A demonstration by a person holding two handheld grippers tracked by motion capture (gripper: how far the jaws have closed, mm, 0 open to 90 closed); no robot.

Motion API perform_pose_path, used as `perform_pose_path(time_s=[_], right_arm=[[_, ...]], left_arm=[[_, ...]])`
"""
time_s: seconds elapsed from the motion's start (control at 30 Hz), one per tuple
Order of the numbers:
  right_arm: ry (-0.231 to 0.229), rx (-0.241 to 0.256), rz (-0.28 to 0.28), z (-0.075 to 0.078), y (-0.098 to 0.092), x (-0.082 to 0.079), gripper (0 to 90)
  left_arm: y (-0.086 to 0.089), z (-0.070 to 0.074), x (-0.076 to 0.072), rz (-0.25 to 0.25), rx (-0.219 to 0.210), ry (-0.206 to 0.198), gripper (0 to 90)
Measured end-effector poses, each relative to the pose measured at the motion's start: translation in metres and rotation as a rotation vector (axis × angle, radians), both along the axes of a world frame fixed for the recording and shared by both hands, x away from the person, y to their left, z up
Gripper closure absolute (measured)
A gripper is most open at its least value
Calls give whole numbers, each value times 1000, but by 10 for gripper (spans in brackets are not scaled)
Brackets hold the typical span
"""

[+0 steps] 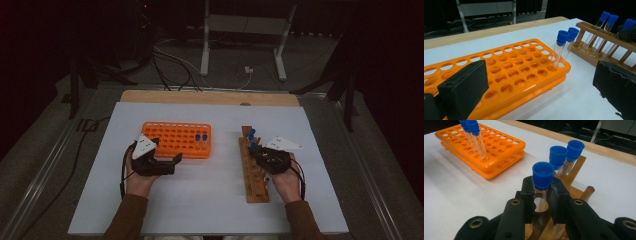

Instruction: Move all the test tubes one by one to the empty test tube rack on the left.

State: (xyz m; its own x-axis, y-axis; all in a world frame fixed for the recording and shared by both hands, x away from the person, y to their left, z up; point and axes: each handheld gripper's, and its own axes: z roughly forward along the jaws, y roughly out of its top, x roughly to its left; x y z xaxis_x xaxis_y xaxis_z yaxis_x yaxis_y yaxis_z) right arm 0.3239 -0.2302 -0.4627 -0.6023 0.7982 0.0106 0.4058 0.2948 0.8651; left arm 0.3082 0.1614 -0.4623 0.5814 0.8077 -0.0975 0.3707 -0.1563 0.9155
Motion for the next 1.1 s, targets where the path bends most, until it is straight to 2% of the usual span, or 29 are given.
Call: perform_pose_path(time_s=[0.3,0.63,1.1], right_arm=[[-1,-5,-3,0,0,0,764],[10,24,-1,5,-3,0,763],[11,37,-2,23,-2,-4,763]], left_arm=[[-1,0,0,-3,4,3,7],[-1,0,0,3,6,4,7],[-2,1,1,17,11,14,7]])
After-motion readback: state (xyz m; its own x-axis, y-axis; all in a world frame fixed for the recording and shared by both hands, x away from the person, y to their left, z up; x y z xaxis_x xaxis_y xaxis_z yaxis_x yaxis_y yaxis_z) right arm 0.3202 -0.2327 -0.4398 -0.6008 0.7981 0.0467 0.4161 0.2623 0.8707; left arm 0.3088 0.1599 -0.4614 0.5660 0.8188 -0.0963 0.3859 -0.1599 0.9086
